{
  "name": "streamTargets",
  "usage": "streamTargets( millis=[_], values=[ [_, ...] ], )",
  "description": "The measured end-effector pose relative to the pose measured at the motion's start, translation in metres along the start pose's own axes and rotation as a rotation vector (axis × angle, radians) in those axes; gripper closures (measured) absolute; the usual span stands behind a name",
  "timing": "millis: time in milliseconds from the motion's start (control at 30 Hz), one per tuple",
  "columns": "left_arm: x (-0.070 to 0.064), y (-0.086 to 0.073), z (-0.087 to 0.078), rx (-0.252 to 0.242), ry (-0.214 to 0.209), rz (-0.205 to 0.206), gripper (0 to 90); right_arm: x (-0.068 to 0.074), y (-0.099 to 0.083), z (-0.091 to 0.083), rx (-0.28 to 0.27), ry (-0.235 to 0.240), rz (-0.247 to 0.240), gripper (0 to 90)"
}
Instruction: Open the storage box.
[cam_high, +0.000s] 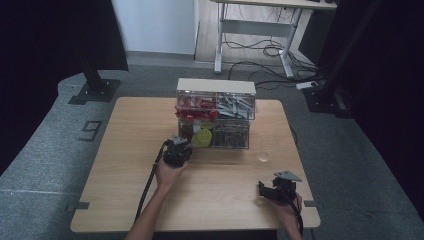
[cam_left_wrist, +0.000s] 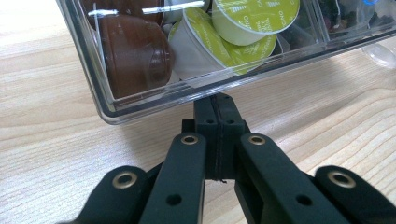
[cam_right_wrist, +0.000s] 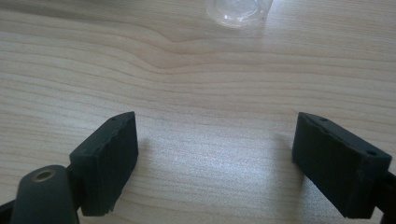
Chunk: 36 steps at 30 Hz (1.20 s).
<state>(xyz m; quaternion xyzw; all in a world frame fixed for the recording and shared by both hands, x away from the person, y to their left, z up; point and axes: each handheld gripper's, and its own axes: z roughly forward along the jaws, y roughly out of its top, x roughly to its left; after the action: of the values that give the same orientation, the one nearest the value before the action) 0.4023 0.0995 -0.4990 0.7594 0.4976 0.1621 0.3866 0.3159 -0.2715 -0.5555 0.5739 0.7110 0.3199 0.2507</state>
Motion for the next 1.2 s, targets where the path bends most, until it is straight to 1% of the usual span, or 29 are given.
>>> streamTargets(
  millis=[300,767,833,933,1133,1200],
  values=[
    [-0.005,0.000,-0.006,-0.007,0.003,0.024,90.0,0.000,0.000,0.000,0.000,-0.003,0.003,14.8],
    [-0.007,0.002,-0.014,-0.030,-0.003,0.030,90.0,0.000,0.000,0.000,0.000,-0.005,0.005,14.8],
    [-0.007,0.002,-0.016,-0.043,0.010,0.033,90.0,0.000,0.000,0.000,0.000,-0.005,0.005,14.8],
    [-0.004,0.005,-0.020,-0.059,0.002,0.018,90.0,0.000,0.000,0.000,0.000,-0.005,0.005,14.8],
    [-0.004,0.008,-0.024,-0.061,0.004,0.023,90.0,0.000,0.000,0.000,0.000,-0.006,0.003,15.0],
    [-0.005,0.010,-0.026,-0.060,0.006,0.032,90.0,0.000,0.000,0.000,-0.001,-0.007,0.003,15.1]
  ],
)
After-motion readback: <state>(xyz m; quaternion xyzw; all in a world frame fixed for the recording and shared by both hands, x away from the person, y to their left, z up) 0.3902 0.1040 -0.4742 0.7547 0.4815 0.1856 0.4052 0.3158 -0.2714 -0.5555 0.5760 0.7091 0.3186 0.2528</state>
